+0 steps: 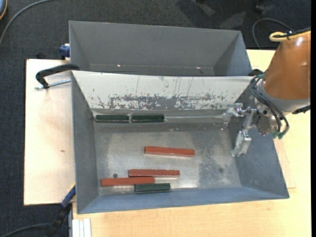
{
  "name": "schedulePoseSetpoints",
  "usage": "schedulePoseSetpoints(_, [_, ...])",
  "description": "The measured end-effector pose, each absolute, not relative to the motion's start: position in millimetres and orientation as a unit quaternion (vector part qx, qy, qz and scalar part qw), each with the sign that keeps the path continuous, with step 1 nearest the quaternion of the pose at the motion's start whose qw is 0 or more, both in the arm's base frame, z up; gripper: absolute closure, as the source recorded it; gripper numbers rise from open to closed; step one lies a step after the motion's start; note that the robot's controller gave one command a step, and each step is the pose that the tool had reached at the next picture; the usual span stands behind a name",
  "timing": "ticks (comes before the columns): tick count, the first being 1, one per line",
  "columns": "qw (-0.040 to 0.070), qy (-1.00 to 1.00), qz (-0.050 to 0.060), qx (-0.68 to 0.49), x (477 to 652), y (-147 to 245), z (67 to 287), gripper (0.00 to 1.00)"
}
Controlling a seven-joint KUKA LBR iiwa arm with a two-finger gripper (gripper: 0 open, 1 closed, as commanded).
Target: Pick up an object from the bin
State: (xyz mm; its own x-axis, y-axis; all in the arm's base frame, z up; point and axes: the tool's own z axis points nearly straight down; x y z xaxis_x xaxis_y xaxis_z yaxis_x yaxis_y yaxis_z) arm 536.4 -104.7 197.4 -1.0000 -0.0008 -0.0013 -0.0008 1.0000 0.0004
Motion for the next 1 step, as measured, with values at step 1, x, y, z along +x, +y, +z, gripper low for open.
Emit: schedulePoseSetpoints(1, [-0.002, 0.994, 0.002, -0.111, 553.1, -48.2, 109.9, 0.00])
